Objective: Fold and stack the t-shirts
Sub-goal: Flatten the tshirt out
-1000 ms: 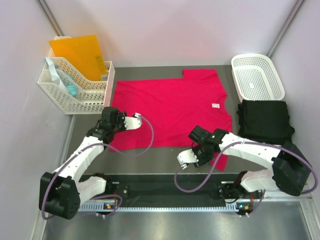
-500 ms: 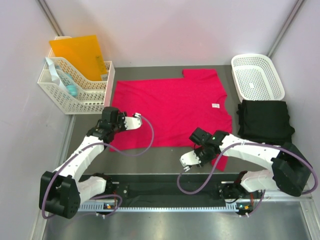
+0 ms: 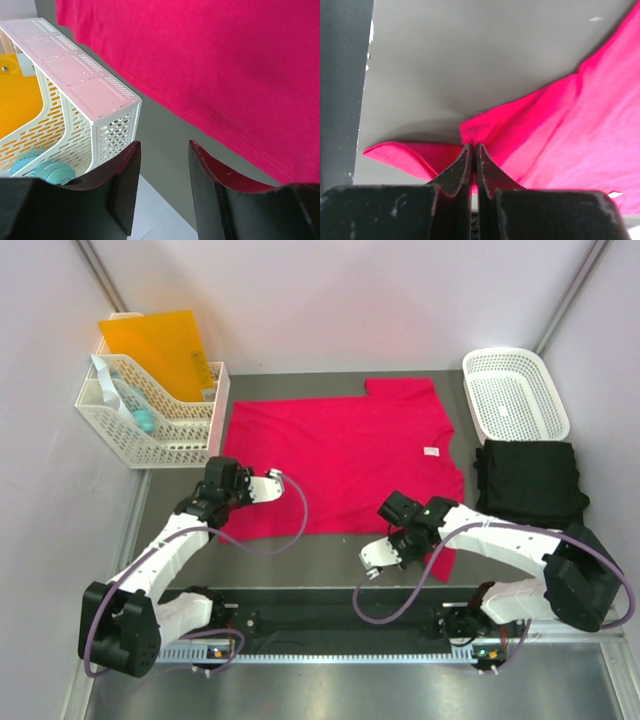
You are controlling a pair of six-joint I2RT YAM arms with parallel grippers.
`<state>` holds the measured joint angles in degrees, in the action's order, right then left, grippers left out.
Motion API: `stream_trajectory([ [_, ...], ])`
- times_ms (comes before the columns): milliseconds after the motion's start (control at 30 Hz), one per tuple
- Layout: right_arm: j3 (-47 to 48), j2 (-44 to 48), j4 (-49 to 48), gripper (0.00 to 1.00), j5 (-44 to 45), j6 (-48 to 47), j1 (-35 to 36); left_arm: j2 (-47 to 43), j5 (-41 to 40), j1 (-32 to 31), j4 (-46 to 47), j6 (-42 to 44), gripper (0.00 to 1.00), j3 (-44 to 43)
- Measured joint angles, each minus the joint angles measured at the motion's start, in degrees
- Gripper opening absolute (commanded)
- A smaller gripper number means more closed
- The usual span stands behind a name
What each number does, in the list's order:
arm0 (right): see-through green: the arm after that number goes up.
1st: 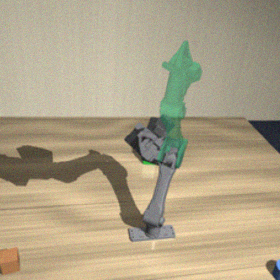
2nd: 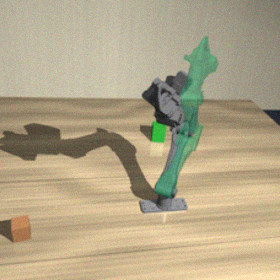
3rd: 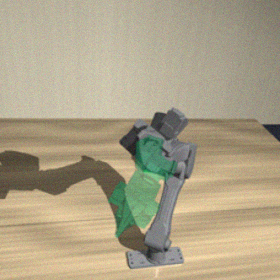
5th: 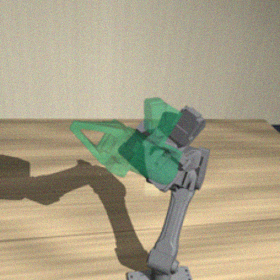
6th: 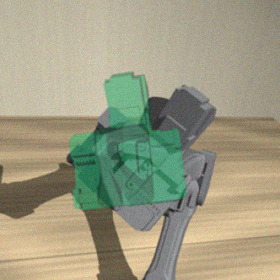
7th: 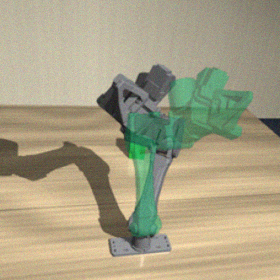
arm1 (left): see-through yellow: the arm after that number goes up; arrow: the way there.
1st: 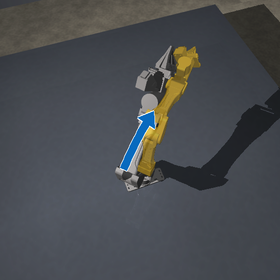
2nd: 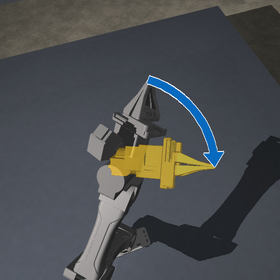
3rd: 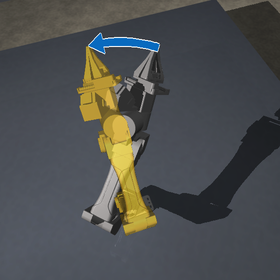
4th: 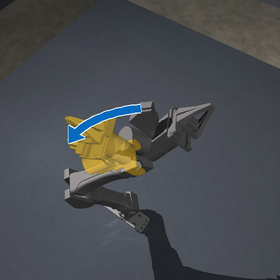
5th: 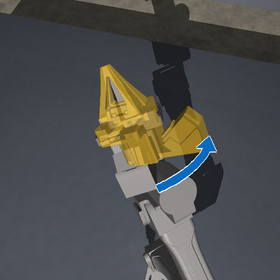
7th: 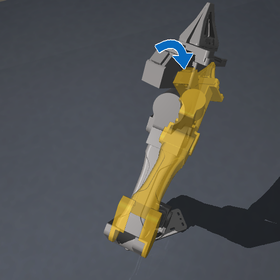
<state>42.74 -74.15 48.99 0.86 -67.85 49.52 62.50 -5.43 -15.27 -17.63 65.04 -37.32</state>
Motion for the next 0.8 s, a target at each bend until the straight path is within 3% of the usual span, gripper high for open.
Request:
stream_trajectory([
  [400,13.2,-5.7,8.9,0.01,-12.2,3.1,-2.3,0.0,0.0,0.0,0.0,-0.3,0.48,0.3],
  [433,13.2,-6.2,9.4,0.04,-12.9,3.2,-2.4,0.0,0.0,0.0,0.0,-0.3,0.48,0.3],
  [500,13.2,-7.2,10.4,0.32,-13.7,3.5,-2.4,0.0,0.0,0.0,0.0,-0.3,0.48,0.3],
  [567,13.2,-8.1,11.1,0.47,-13.9,3.7,-2.4,0.0,0.0,0.0,0.0,-0.3,0.48,0.3],
  [667,13.0,-8.8,12.0,0.55,-13.2,3.3,-2.4,0.0,0.0,0.0,0.0,-0.3,0.48,0.3],
  [800,11.6,-7.6,11.9,0.50,-11.6,2.8,-2.4,0.0,0.0,0.0,0.0,-0.3,0.48,0.3],
])
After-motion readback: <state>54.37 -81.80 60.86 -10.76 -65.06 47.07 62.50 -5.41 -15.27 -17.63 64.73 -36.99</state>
